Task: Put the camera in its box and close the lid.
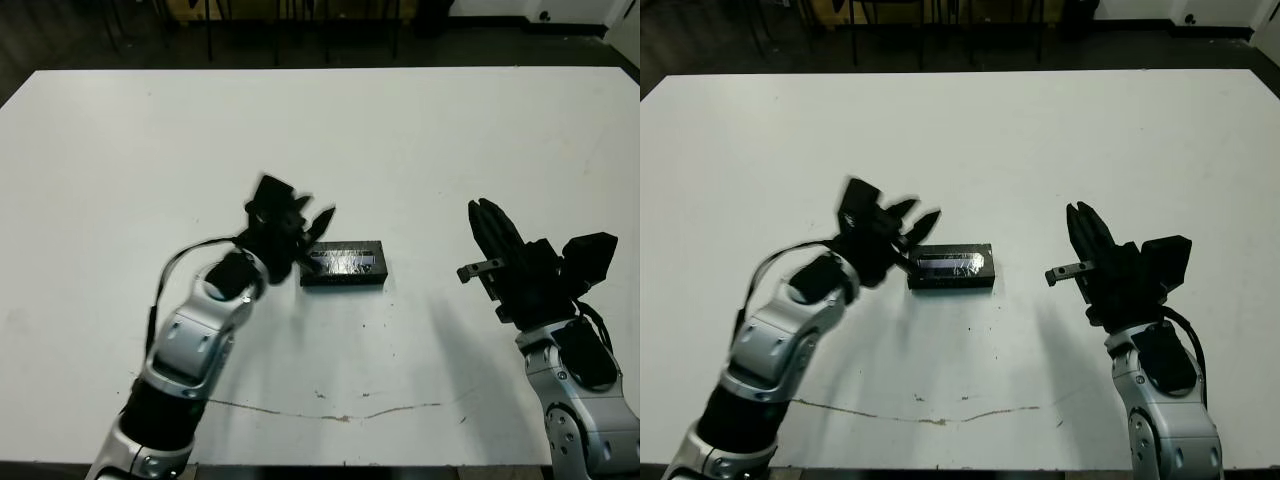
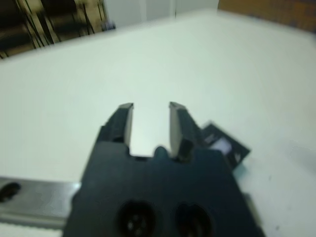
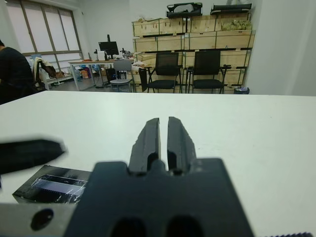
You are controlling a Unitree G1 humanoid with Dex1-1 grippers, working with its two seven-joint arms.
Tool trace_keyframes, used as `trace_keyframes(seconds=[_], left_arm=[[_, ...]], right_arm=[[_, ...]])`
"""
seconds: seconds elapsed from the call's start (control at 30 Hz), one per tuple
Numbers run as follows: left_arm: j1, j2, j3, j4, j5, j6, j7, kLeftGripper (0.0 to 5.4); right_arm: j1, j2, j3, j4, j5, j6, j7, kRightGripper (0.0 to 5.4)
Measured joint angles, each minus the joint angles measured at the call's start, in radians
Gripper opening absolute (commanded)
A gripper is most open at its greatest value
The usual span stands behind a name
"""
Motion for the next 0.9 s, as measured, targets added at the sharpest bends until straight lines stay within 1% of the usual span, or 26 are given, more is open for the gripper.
trace_keyframes(seconds=[0.07, 0.1, 0.23, 0.37, 0.63, 0.9], left_arm=[[0.0, -0.011, -0.012, 0.031, 0.009, 0.003, 0.011, 0.11], [-0.005, -0.019, -0.016, 0.044, 0.017, 0.001, 0.016, 0.02], [-0.032, -0.039, -0.031, 0.098, 0.034, -0.006, 0.02, 0.02], [-0.063, -0.029, -0.055, 0.129, 0.046, -0.005, -0.008, 0.02], [-0.062, 0.0, -0.11, 0.127, 0.091, 0.0, -0.011, 0.02], [-0.049, -0.004, -0.125, 0.101, 0.089, 0.011, -0.017, 0.02]], right_arm=[[0.002, 0.0, -0.002, 0.009, 0.001, -0.015, 0.003, 0.0], [0.002, 0.0, -0.003, 0.012, 0.001, -0.016, 0.004, 0.0], [0.003, 0.001, -0.003, 0.012, 0.001, -0.016, -0.001, 0.0], [0.003, 0.003, 0.001, 0.01, 0.001, -0.016, -0.002, 0.0], [0.008, 0.004, 0.004, -0.002, -0.001, -0.014, -0.009, 0.0], [0.013, 0.004, 0.005, -0.002, 0.001, -0.014, -0.007, 0.0]])
